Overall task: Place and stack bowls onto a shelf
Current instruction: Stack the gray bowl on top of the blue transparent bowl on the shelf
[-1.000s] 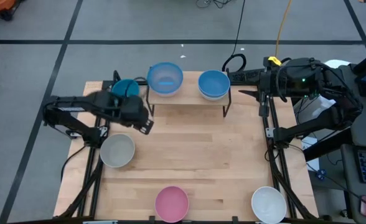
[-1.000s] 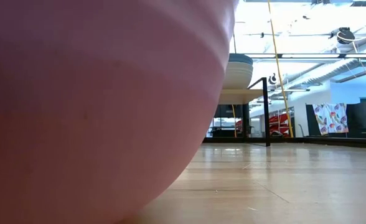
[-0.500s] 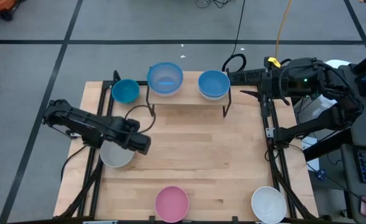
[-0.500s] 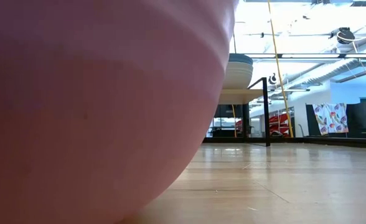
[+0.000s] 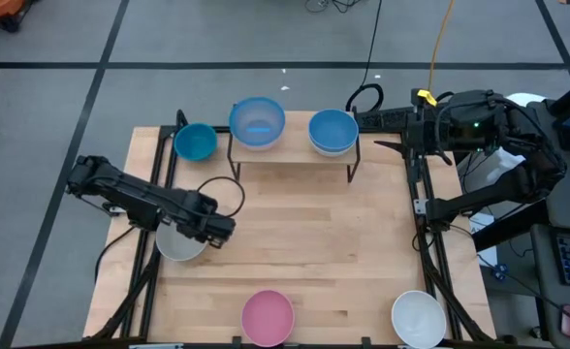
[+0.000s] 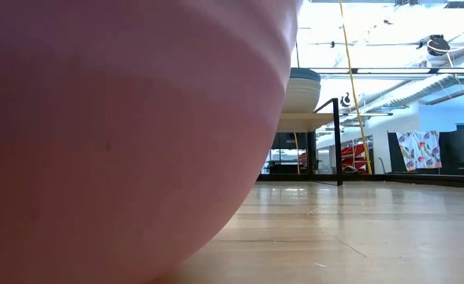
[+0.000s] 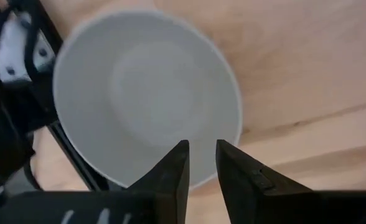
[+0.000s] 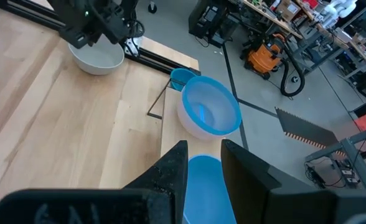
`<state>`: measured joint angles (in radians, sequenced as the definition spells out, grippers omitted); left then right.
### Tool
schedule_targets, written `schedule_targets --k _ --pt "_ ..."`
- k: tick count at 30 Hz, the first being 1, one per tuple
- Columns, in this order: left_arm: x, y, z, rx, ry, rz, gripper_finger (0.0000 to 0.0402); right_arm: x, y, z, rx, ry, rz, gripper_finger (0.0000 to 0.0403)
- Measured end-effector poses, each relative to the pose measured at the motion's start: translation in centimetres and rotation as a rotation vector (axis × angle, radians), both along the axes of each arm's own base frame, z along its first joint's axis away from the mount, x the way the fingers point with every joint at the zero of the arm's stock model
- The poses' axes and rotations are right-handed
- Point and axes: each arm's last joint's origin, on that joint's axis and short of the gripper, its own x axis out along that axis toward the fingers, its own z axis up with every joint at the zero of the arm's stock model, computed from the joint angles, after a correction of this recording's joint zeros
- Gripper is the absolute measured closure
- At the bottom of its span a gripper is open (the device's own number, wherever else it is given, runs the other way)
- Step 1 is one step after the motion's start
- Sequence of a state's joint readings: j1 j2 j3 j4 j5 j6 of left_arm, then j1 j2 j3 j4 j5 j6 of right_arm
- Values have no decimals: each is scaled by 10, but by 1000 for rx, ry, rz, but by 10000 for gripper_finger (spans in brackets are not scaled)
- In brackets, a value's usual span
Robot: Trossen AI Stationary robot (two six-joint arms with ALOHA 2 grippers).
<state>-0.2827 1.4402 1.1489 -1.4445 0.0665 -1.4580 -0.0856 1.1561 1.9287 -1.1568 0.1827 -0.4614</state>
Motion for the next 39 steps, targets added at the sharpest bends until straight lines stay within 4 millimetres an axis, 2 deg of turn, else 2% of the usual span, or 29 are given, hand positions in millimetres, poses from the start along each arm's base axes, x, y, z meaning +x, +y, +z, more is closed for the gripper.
schedule_targets --k 6,14,18,26,33,39 --pt "5 -1 -4 -66 -45 -8 313 0 0 0 -3 1 2 314" --pt "11 -2 -5 -93 -102 -33 376 0 0 0 -4 0 2 314" --pt "11 -3 -5 -101 -104 -63 384 0 0 0 -4 0 2 314" --pt "11 -3 -5 -107 -110 -119 332 0 0 0 -20 5 10 314" --pt "12 -1 -6 -53 -118 -55 283 0 0 0 -23 6 12 314" --pt "6 0 -29 -41 -86 20 269 0 0 0 -23 6 12 314"
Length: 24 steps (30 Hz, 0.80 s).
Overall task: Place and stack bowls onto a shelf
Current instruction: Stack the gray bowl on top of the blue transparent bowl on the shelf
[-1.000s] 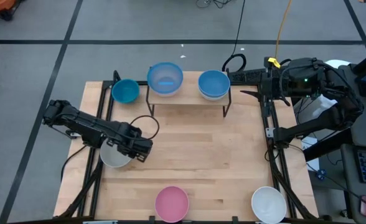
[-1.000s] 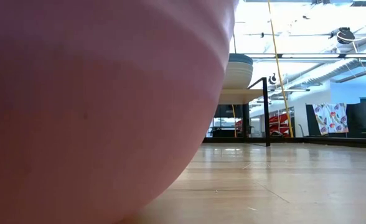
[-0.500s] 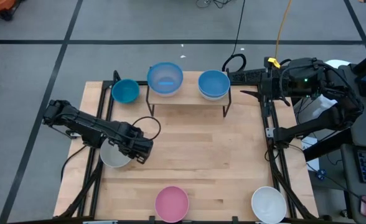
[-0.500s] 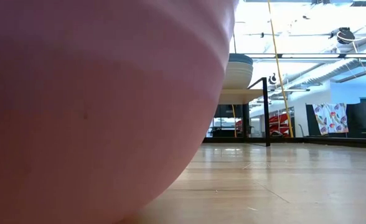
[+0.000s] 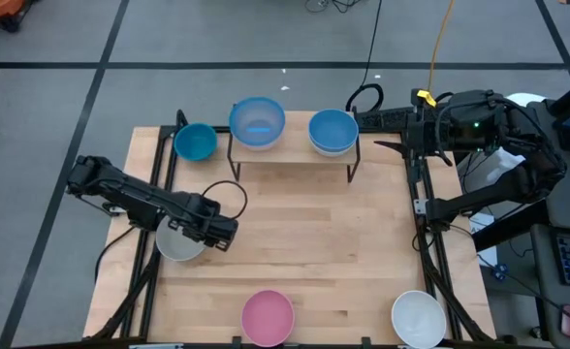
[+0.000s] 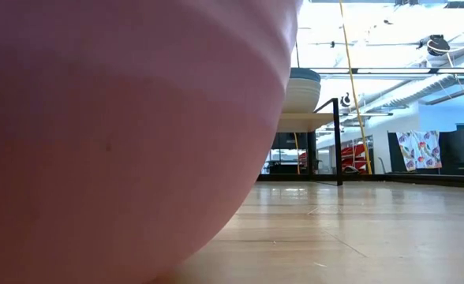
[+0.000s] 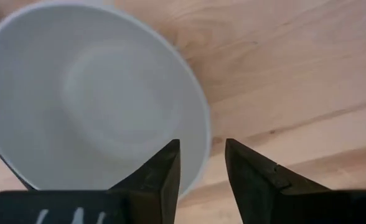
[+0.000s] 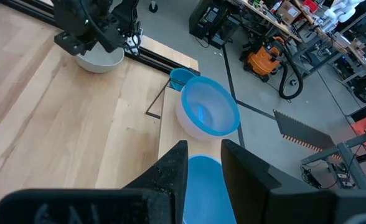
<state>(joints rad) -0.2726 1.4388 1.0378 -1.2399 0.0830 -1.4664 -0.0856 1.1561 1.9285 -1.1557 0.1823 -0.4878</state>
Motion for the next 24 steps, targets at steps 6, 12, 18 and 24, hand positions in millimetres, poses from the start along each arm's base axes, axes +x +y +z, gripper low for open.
schedule_targets --k 6,12,18,24 --pt "0 0 -24 -21 -51 10 268 0 0 1 -5 -10 2 314" --pt "-6 1 -48 -25 -65 17 268 1 0 3 -29 -25 13 314" --pt "-12 2 -65 -47 -55 93 297 2 0 4 -32 -32 14 314" --pt "-11 2 -63 -60 -64 65 386 2 0 4 -33 -39 14 314"
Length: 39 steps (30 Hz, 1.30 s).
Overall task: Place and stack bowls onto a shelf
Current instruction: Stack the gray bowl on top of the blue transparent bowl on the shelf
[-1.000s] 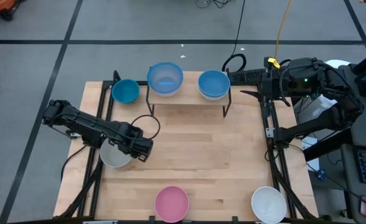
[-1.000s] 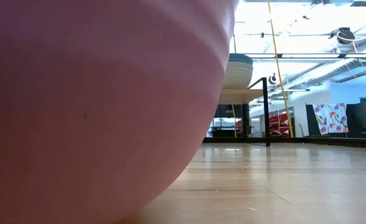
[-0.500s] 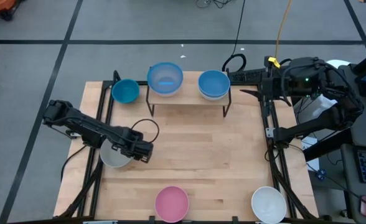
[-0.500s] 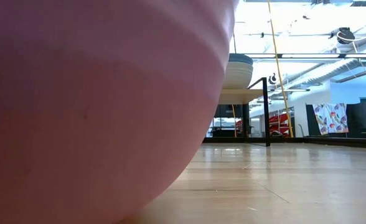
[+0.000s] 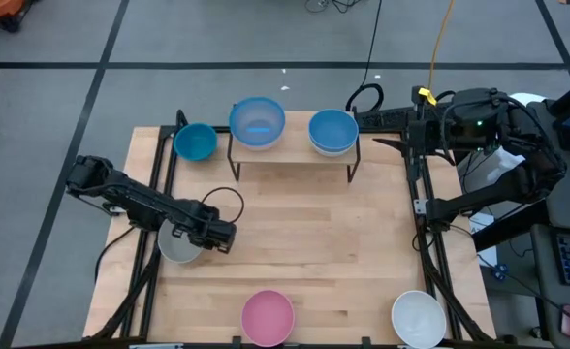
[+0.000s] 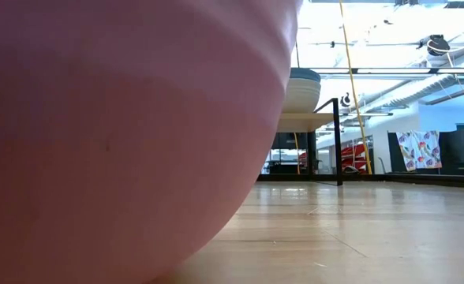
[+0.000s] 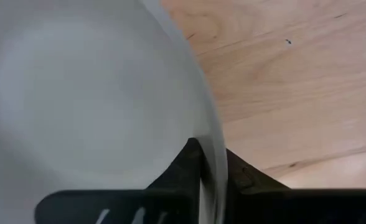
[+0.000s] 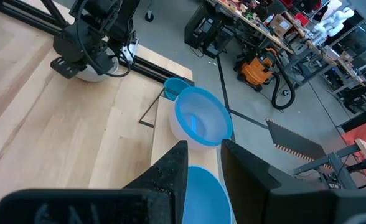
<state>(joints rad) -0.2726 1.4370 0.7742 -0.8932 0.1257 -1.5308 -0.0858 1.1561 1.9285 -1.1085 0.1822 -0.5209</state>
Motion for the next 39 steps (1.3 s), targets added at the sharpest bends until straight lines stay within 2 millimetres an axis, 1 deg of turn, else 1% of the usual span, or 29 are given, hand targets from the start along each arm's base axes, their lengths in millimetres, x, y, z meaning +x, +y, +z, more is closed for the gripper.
schedule_targets --k 3,5,9,14,17,21,23,28,31,36,39 --pt "1 0 5 -1 11 -20 388 0 0 0 -1 0 0 314" --pt "3 -1 12 -8 22 -51 394 0 0 0 -14 3 6 314" --pt "13 -4 42 -24 -15 -134 394 0 0 0 -20 5 9 314" --pt "19 -5 92 23 -31 -177 396 0 0 0 -20 5 9 314" --pt "18 -3 126 76 -35 -194 396 0 0 0 -20 5 9 314" --pt "15 1 172 146 -93 -246 396 0 0 0 -20 5 9 314" --pt "14 2 193 168 -161 -309 396 0 0 0 -20 5 9 314" --pt "13 8 237 245 -353 -552 396 0 0 0 -19 3 8 314" --pt "12 17 253 311 -412 -625 396 0 0 1 -17 -5 6 314" --pt "11 38 271 446 -436 -724 396 1 0 4 -18 -35 5 314" --pt "9 50 279 510 -435 -840 396 2 0 4 -16 -46 4 314"
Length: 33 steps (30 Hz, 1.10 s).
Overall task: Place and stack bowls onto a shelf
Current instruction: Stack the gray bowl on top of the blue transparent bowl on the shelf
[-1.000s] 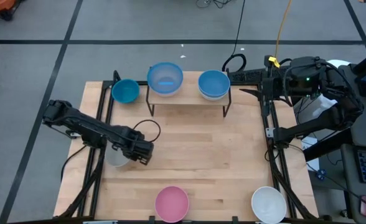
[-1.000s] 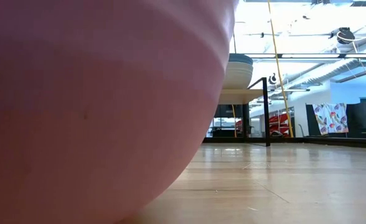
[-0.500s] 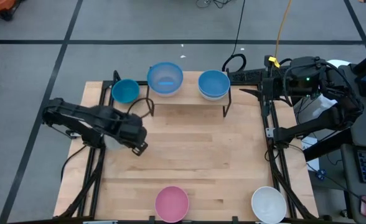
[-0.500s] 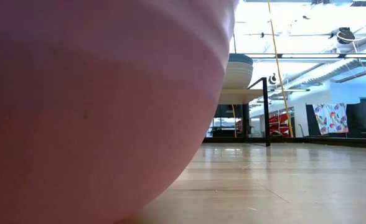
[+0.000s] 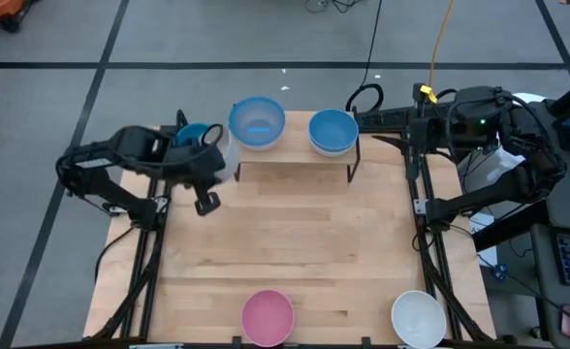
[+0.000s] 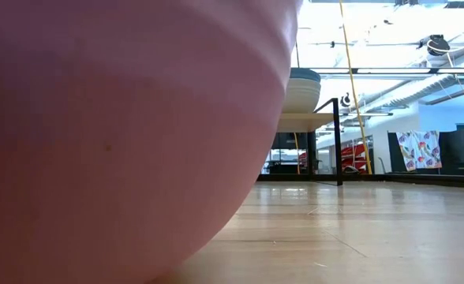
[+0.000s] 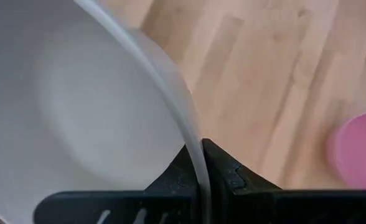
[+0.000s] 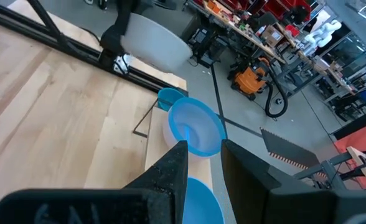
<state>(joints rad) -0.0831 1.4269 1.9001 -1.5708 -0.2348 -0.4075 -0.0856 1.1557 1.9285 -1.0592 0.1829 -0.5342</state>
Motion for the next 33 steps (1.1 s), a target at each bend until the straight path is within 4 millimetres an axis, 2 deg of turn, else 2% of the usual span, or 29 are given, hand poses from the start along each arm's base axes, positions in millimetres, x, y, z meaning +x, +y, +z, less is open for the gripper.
schedule_targets --k 10,19,27,33 --pt "-11 49 18 279 71 -274 396 1 0 4 95 -74 -36 314" --pt "-9 105 9 388 245 -333 396 3 0 10 126 -143 -47 314" --pt "26 154 -19 354 296 -346 396 3 0 10 124 -143 -49 314" --pt "55 171 -49 278 367 -418 396 3 0 10 98 -135 -40 314"
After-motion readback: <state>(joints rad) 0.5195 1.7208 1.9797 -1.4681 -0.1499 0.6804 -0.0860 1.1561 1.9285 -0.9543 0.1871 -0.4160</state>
